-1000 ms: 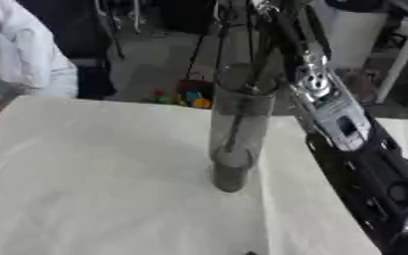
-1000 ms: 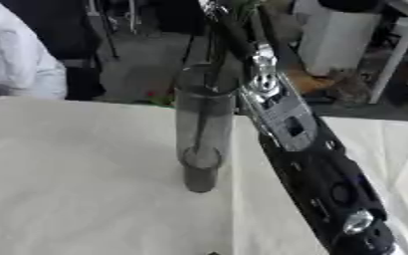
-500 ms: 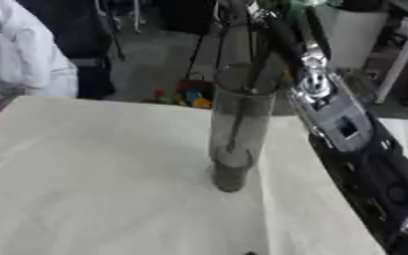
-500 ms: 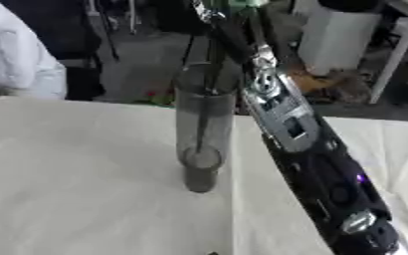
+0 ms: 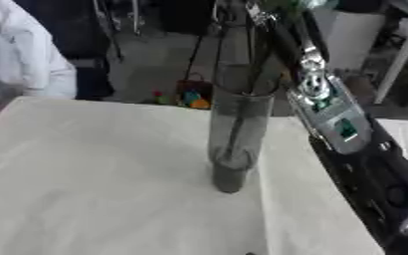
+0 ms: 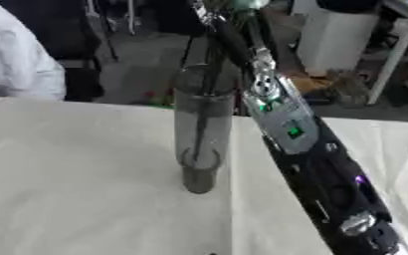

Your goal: Arrange flowers into the vase.

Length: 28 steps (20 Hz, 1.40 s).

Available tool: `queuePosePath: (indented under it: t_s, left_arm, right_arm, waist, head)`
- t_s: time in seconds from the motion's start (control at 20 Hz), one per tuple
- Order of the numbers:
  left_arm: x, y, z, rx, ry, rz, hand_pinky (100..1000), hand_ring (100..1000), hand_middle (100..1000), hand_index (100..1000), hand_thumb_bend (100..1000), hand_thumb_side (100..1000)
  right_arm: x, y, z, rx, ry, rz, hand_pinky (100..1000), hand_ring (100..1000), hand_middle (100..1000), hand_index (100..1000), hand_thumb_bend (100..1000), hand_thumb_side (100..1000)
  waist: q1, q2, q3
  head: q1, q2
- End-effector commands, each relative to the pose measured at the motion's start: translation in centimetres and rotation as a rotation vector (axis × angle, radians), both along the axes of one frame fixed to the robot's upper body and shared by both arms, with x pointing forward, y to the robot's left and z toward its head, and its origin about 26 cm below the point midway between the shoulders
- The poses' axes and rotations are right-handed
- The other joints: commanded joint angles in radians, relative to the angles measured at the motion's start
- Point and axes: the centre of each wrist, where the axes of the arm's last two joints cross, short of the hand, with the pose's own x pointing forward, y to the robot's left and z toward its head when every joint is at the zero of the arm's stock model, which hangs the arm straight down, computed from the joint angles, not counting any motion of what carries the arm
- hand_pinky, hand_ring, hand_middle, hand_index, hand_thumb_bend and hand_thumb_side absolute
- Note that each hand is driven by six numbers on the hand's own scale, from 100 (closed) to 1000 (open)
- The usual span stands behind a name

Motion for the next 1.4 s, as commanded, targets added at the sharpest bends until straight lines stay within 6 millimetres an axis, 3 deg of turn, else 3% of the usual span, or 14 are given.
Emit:
queuePosePath:
  t_s: [0.05,0.35,0.5,0.6,0.65,1.4]
  left_arm:
    - [-0.5,-0.1,0.8,0.006,-0.034,-0.010,904,1000,911,1000,134,1000]
    - [-0.5,-0.1,0.8,0.002,-0.032,-0.011,904,1000,909,1000,133,1000]
    - [-0.5,-0.1,0.8,0.001,-0.032,-0.011,904,1000,908,1000,134,1000]
    - [-0.5,-0.1,0.8,0.001,-0.032,-0.011,904,1000,908,1000,134,1000]
    - [-0.5,-0.1,0.8,0.001,-0.032,-0.011,904,1000,908,1000,133,1000]
    - [-0.5,0.0,0.7,-0.008,-0.026,-0.011,904,1000,909,1000,124,1000]
  right_arm:
    - [-0.3,-0.9,1.1,-0.023,-0.031,-0.022,942,793,611,464,523,813]
    - [-0.3,-1.3,0.9,-0.104,-0.037,-0.046,946,804,628,494,531,822]
    - [-0.2,-1.5,0.6,-0.138,-0.033,-0.054,950,814,644,562,535,836]
    - [-0.1,-1.6,0.6,-0.151,-0.031,-0.056,950,814,644,562,535,836]
    - [-0.1,-1.7,0.5,-0.156,-0.031,-0.056,952,821,657,612,538,844]
    - [0.0,-2.3,-0.2,-0.204,-0.021,-0.065,949,825,672,669,535,876]
  waist:
    - [0.006,-0.019,-0.002]
    - [0.005,-0.020,-0.006]
    - [0.005,-0.021,-0.008]
    - [0.005,-0.021,-0.009]
    - [0.005,-0.020,-0.009]
    - [0.012,-0.016,-0.013]
  head:
    - [0.004,-0.013]
    - [0.007,-0.013]
    - [0.009,-0.012]
    - [0.009,-0.011]
    - [0.010,-0.011]
    - [0.012,-0.017]
